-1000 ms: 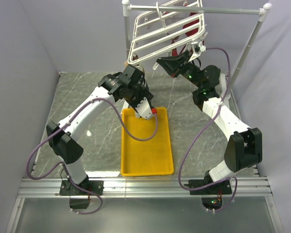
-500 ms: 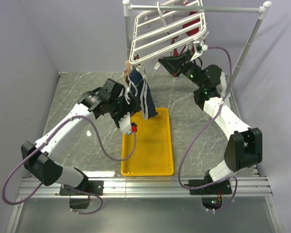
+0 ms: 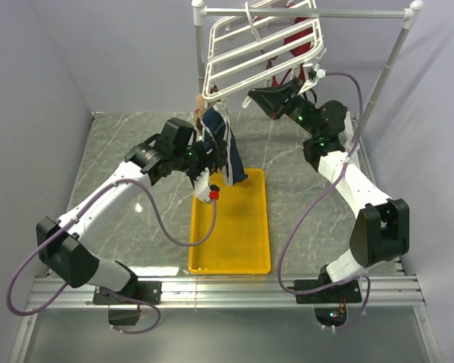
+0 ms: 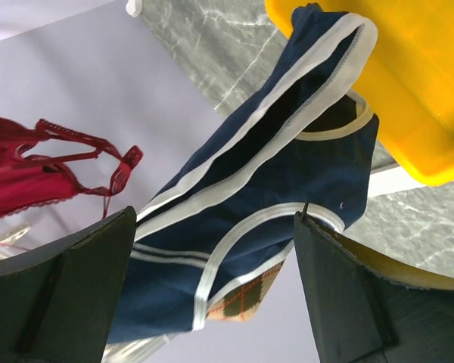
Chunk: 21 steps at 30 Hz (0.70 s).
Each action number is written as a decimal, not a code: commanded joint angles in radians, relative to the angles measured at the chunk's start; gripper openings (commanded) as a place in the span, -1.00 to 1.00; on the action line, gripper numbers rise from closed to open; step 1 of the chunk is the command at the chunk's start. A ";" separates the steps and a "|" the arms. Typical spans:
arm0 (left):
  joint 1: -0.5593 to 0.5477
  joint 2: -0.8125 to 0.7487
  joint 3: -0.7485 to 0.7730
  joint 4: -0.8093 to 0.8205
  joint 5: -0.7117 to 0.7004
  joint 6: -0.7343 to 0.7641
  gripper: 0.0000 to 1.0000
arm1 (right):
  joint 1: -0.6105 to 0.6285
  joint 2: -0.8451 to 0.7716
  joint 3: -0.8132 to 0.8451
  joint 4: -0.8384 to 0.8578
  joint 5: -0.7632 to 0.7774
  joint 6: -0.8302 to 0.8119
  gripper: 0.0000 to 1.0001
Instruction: Clip the underwear to the hanger
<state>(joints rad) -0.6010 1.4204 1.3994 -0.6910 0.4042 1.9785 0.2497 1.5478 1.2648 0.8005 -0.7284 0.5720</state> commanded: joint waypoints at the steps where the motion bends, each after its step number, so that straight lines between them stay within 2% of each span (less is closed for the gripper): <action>1: 0.007 0.023 -0.017 0.045 0.056 0.437 0.82 | -0.016 0.029 0.034 -0.083 -0.072 -0.017 -1.00; 11: 0.009 0.063 -0.094 0.254 0.136 0.496 0.79 | -0.029 0.029 0.027 -0.073 -0.078 -0.004 -1.00; 21: 0.004 0.130 -0.007 0.258 0.134 0.485 0.66 | -0.029 0.035 0.025 -0.055 -0.091 0.016 -1.00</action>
<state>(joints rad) -0.5945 1.5280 1.3315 -0.4717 0.5011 1.9789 0.2283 1.5539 1.2720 0.8093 -0.7509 0.6086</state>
